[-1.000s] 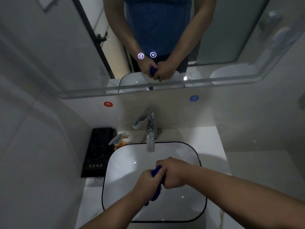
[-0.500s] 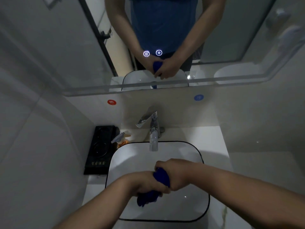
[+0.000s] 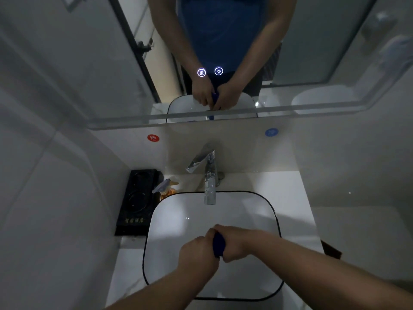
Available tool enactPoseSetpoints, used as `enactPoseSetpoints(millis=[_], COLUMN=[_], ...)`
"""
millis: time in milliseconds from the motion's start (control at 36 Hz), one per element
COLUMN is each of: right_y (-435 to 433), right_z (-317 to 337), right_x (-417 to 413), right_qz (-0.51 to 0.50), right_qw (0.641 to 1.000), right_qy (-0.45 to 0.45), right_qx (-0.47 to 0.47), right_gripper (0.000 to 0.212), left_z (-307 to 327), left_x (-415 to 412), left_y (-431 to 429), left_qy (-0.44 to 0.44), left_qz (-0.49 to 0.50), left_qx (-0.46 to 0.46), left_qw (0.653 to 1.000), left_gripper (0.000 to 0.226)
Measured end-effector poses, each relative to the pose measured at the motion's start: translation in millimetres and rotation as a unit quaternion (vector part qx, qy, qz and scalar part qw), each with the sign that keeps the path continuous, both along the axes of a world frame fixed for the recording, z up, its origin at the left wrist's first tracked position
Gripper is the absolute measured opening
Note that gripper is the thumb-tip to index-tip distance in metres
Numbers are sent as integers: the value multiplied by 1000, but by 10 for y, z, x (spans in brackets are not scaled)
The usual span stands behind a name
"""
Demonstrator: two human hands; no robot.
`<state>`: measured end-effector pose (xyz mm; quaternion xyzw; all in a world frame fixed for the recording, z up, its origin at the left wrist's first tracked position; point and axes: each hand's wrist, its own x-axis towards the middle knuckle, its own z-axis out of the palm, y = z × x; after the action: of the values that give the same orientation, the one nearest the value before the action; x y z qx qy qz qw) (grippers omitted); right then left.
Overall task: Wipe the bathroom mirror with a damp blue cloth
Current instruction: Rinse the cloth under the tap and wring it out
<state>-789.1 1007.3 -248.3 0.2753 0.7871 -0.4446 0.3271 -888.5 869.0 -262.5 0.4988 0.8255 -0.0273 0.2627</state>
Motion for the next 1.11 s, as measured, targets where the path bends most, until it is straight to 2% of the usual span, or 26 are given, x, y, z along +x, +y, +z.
enactPoseSetpoints(millis=[56,83,139,167,250,306,361,417,472,528,611,694,833,944,1028,1111], right_y=[-64,-110,-191,-233,-379,-464,-435,-314,-185,-105,7,170,305,245,194,107], right_z=[-36,-41,-70,-83,-103,-129,-129,-99,-41,42,217,385,586,622,621,640], right_x=[-5,1,64,122,308,385,398,373,322,269,207,163,80,80,76,11], right_qz=[-35,-39,-38,-39,-16,5,5,11,39,75,150,194,149,115,77,31], right_qw=[999,999,987,971,919,903,885,862,845,856,901,920,935,942,950,960], right_qy=[-8,-6,45,95,207,212,228,289,359,390,316,253,232,218,194,160], right_qx=[-14,16,151,218,334,373,407,417,395,330,255,229,225,229,233,229], right_gripper=[103,115,119,117,111,112,98,76,61,50,55,58,52,44,39,39], left_z=[-3,12,67,90,223,342,447,526,585,643,743,794,824,778,714,664], left_x=[-69,-110,-194,-244,-354,-388,-387,-389,-429,-480,-444,-288,-210,-174,-120,-164], left_y=[94,154,252,274,268,272,290,294,292,298,322,324,323,254,252,269], left_qy=[-46,-78,-161,-214,-394,-492,-571,-610,-615,-591,-528,-498,-485,-450,-424,-352], left_qz=[25,45,118,176,341,368,367,349,311,257,195,190,233,252,276,256], left_qx=[-42,-67,-110,-129,-168,-200,-241,-274,-294,-312,-312,-229,-57,37,87,143], left_qw=[998,994,974,952,837,763,694,657,662,698,766,815,841,856,858,889], left_gripper=[52,45,29,23,24,31,31,33,39,42,44,39,50,76,70,68])
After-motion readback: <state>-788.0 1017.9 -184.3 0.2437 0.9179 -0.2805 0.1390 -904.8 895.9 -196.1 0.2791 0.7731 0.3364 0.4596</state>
